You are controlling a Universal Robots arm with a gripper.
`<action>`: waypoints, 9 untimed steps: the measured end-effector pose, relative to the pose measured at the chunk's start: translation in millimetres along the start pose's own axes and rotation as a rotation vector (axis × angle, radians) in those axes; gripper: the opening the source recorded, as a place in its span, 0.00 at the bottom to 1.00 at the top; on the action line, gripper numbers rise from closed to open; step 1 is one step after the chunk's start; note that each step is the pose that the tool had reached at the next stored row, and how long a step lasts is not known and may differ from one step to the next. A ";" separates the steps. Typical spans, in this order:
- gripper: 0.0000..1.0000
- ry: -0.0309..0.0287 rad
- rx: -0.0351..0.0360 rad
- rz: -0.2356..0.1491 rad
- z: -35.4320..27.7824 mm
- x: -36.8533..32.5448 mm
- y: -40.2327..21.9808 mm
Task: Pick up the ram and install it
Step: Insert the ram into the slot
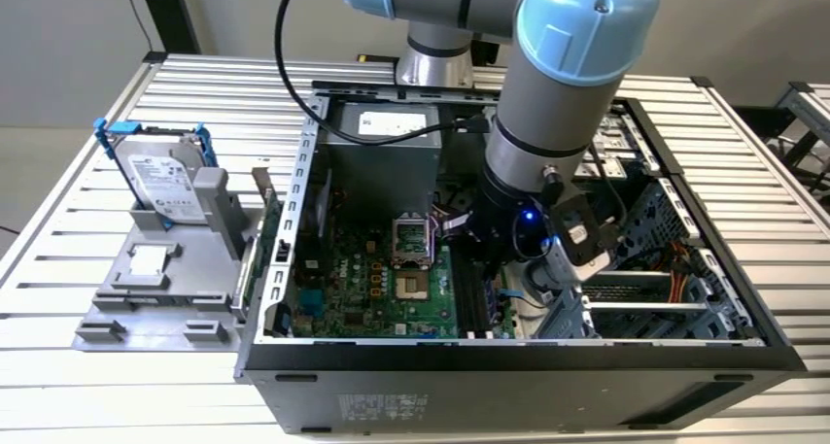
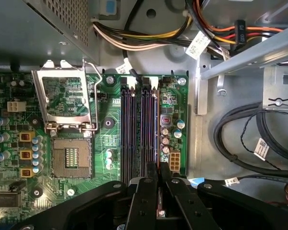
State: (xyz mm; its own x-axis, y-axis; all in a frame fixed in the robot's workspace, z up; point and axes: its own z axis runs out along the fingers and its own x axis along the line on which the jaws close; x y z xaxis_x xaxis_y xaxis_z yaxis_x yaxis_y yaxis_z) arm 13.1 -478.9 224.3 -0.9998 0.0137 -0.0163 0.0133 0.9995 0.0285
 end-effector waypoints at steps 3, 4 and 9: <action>0.00 -0.0001 0.0001 0.002 0.1 1.4 0.0; 0.00 -0.0001 0.0002 0.003 0.1 2.3 0.0; 0.00 -0.0001 0.0002 0.005 3.6 3.1 -0.1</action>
State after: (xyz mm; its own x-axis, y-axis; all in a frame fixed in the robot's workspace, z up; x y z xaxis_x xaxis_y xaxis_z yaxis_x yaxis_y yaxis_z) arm 10.1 -478.8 220.6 -0.9997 0.0187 -0.0163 0.0183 0.9994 0.0284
